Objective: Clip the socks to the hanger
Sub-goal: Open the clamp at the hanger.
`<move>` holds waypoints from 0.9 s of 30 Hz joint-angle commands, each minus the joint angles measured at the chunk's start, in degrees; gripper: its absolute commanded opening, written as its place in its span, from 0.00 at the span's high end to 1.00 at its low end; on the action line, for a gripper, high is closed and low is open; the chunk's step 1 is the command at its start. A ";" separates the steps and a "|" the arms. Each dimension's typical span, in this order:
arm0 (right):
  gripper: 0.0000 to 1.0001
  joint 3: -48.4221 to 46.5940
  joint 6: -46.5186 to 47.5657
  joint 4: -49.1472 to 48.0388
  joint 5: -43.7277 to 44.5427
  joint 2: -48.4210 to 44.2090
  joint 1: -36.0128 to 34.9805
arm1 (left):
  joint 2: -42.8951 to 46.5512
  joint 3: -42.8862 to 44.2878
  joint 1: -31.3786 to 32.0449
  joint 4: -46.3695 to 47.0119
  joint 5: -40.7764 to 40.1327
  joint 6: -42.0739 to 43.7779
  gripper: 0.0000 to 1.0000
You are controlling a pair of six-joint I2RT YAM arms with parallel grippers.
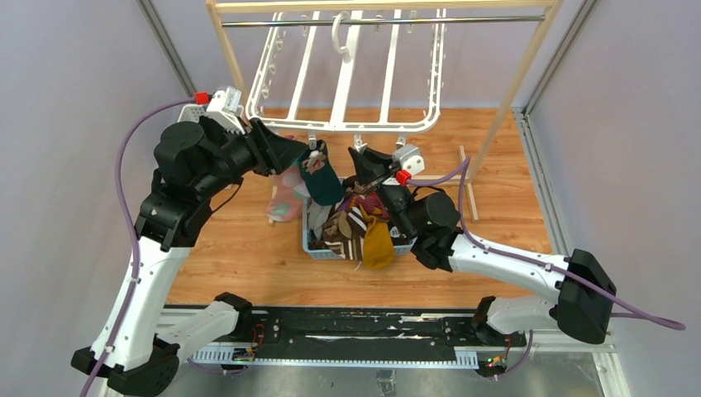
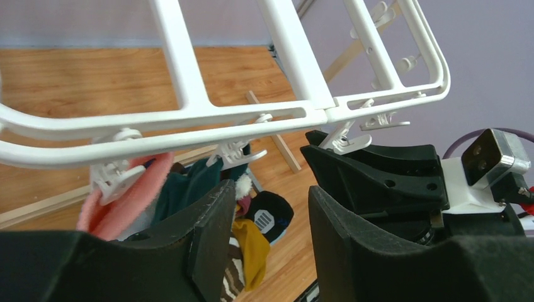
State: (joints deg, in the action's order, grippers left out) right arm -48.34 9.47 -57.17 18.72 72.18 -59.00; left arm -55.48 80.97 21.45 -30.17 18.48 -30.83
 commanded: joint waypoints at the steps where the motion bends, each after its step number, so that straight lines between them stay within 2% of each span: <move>1: 1.00 -0.44 -0.07 -0.86 1.50 -1.25 -2.63 | 1.10 0.89 -0.27 0.07 4.70 -1.26 0.48; 5: 1.00 -2.23 -0.64 1.71 1.86 -0.50 -4.12 | 0.62 1.49 -0.03 0.20 9.13 -0.03 0.46; 11: 1.00 -6.47 -4.36 7.37 1.37 1.75 -4.64 | -1.65 4.44 1.81 -0.58 11.37 4.80 0.44; 16: 1.00 -10.73 -3.87 12.04 3.29 3.74 -6.63 | -2.59 4.92 6.66 -0.93 7.51 10.51 0.43; 27: 1.00 -15.54 -5.98 18.60 5.40 6.44 -8.03 | -6.16 7.15 7.11 -0.51 4.59 14.60 0.36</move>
State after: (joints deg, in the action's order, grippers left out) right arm -61.23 5.54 -42.44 22.68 77.93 -65.58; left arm -60.64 86.37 28.23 -30.76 24.18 -18.81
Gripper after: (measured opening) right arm 0.188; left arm 0.628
